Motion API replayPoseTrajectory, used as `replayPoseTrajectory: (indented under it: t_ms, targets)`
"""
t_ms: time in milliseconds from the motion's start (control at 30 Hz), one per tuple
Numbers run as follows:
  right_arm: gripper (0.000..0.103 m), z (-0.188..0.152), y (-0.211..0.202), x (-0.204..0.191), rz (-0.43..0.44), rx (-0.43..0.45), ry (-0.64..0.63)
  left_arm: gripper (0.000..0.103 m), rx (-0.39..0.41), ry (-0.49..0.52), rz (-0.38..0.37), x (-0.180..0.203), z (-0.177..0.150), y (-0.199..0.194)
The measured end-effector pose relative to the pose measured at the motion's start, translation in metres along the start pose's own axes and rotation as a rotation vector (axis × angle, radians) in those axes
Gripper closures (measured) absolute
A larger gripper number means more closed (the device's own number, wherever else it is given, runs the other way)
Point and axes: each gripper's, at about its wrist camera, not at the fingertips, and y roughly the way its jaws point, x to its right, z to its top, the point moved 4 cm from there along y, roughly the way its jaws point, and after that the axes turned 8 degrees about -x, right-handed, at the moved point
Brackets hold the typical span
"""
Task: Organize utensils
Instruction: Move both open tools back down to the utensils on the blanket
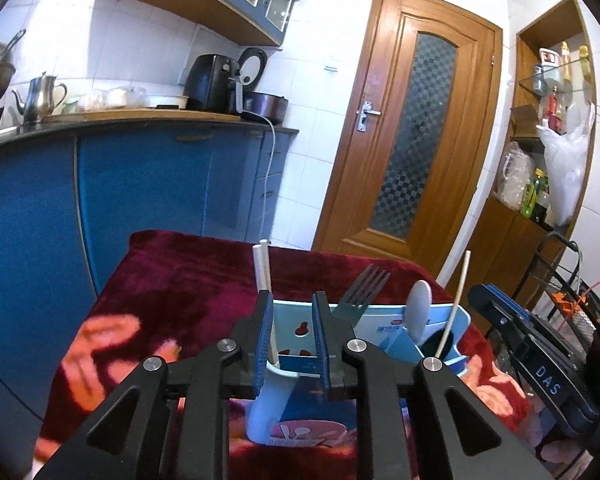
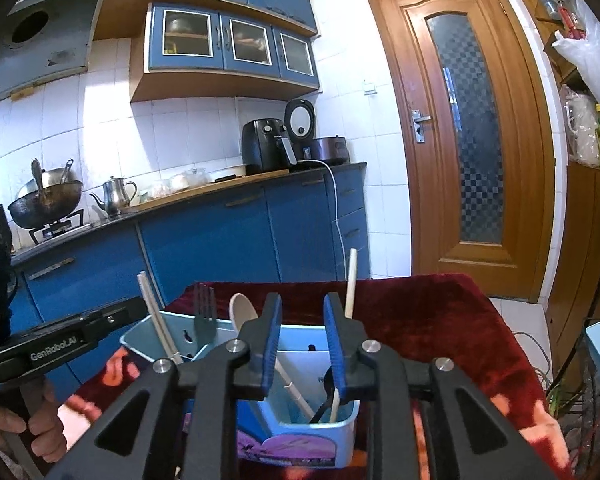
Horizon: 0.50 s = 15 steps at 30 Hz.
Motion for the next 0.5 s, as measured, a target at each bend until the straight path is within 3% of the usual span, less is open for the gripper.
replayPoseTrajectory:
  t_ms: [500]
  targets:
    - [0.077, -0.01, -0.051, -0.005, 0.031, -0.089, 0.09, 0.083, -0.022, 0.031, 0.005, 0.016, -0.01, -0.055]
